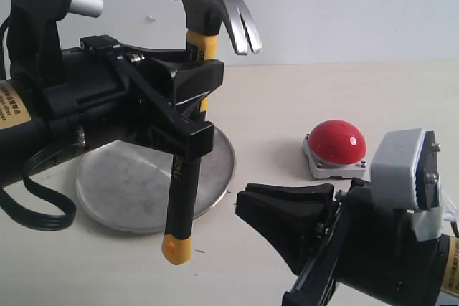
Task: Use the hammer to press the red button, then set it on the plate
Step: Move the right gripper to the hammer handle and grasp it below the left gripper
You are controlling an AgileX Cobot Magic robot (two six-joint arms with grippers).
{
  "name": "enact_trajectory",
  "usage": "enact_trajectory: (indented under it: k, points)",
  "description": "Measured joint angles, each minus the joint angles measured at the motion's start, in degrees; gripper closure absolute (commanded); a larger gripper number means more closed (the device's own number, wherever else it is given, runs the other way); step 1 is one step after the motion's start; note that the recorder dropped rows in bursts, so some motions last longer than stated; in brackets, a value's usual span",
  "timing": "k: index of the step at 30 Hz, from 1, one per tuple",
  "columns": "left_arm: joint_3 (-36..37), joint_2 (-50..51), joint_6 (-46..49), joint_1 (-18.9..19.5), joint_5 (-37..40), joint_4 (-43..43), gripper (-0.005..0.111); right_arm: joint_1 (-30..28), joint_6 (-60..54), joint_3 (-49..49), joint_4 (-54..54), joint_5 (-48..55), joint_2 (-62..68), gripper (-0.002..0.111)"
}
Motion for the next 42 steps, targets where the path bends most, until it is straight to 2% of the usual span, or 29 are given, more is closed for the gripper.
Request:
enact_trajectory:
  k: [3, 8, 10, 30, 42]
  points:
    - [0.00, 0.00, 0.00, 0.00, -0.08, 0.00, 0.107, 0.00, 0.26, 0.00, -0.43, -4.11, 3.72, 0.073]
    - [0.00, 0.00, 0.00, 0.00, -0.08, 0.00, 0.107, 0.00, 0.43, -1.26, -2.40, -7.27, 8.93, 0.037]
    - [0.00, 0.00, 0.00, 0.00, 0.02, 0.00, 0.107, 0.00, 0.75, -2.60, -4.13, -7.27, 10.60, 0.030]
    - [0.00, 0.00, 0.00, 0.00, 0.32, 0.04, 0.107, 0.00, 1.55, -15.76, -3.58, -7.51, 21.57, 0.030]
    - [0.00, 0.00, 0.00, 0.00, 0.48, 0.04, 0.107, 0.00, -0.09, -18.89, 0.73, -7.30, 24.14, 0.030]
